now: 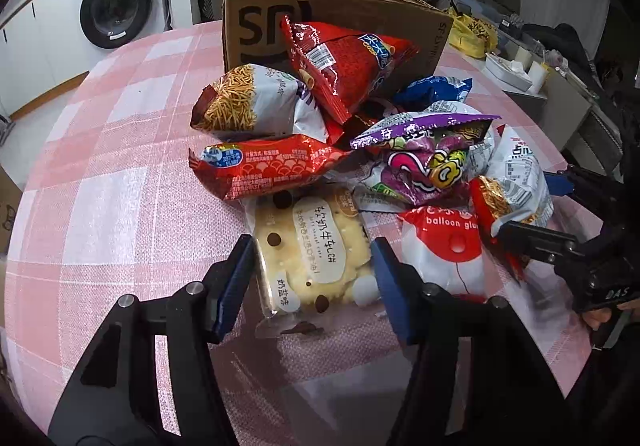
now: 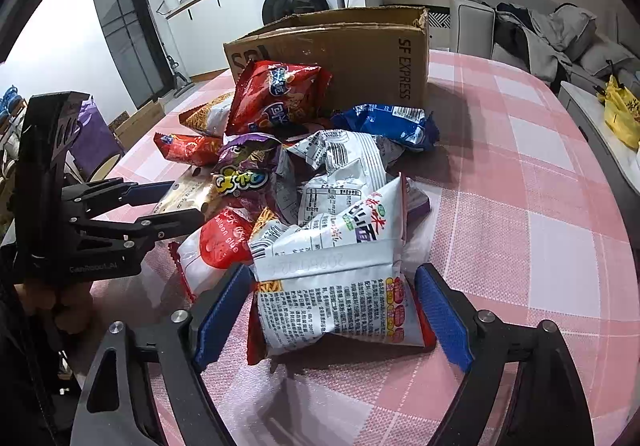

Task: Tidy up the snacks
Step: 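Grasp the cream bun pack with the left gripper while the right gripper grasps the white chip bag, then carry the bun pack and chip bag with both grippers over the cardboard box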

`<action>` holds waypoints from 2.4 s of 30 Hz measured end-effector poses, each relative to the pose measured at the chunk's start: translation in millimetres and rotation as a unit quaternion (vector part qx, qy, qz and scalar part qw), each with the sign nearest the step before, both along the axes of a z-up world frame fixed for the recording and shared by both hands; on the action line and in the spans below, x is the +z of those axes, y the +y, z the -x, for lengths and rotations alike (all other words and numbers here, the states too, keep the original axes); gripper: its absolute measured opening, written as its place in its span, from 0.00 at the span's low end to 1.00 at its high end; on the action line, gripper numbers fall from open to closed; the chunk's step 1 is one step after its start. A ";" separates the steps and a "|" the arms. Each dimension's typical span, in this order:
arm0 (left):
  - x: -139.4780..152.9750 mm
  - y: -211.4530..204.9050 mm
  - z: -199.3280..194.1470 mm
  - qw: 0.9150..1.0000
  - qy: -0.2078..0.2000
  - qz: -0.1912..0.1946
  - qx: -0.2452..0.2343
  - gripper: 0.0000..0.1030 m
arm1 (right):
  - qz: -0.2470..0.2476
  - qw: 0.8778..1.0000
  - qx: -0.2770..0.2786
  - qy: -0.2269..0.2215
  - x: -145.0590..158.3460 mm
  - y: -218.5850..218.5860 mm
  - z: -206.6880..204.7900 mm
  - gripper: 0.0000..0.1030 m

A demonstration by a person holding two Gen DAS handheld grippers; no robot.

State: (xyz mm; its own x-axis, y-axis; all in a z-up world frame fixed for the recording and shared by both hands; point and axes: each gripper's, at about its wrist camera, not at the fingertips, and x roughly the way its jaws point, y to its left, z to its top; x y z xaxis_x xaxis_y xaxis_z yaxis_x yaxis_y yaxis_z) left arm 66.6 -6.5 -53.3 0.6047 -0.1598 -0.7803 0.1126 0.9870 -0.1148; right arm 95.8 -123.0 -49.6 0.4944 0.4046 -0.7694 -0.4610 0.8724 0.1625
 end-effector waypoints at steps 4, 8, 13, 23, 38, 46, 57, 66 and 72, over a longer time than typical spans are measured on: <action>2.3 3.0 9.8 1.000 -0.003 0.011 0.000 0.55 | 0.002 1.000 -0.004 0.000 0.4 -1.7 -0.6 0.78; 7.8 0.8 20.7 1.000 -0.011 0.016 -0.002 0.55 | 0.000 1.000 -0.002 -0.002 1.0 -2.3 0.7 0.71; 17.2 -3.3 33.6 0.999 -0.025 0.020 -0.012 0.55 | -0.023 1.000 -0.002 -0.005 3.5 -6.1 1.5 0.63; 41.7 -2.2 51.4 0.997 -0.063 0.030 -0.015 0.55 | -0.054 0.998 -0.016 -0.043 25.2 -17.2 16.7 0.61; 96.8 6.8 69.1 0.990 -0.134 0.038 0.001 0.55 | -0.100 0.990 -0.025 -0.095 75.8 -26.6 18.6 0.61; 128.9 8.2 55.2 0.985 -0.166 0.036 0.012 0.55 | -0.117 0.986 -0.038 -0.110 98.4 -23.6 -0.5 0.61; 147.9 9.8 11.7 0.983 -0.178 0.033 0.023 0.55 | -0.130 0.983 -0.046 -0.121 117.3 -8.9 -39.2 0.61; 154.9 16.2 -41.0 0.982 -0.184 0.031 0.029 0.55 | -0.145 0.980 -0.057 -0.126 129.7 -1.2 -78.2 0.61; 154.5 22.7 -76.5 0.982 -0.184 0.029 0.036 0.55 | -0.149 0.979 -0.058 -0.127 129.8 10.1 -99.0 0.61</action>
State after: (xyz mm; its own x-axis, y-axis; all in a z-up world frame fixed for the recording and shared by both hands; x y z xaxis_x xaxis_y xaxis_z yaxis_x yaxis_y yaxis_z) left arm 143.1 16.2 101.1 0.8556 -0.1440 -0.4972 0.0871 0.9869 -0.1359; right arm 194.8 -112.8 80.2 0.7106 0.5227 -0.4711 -0.4206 0.8522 0.3112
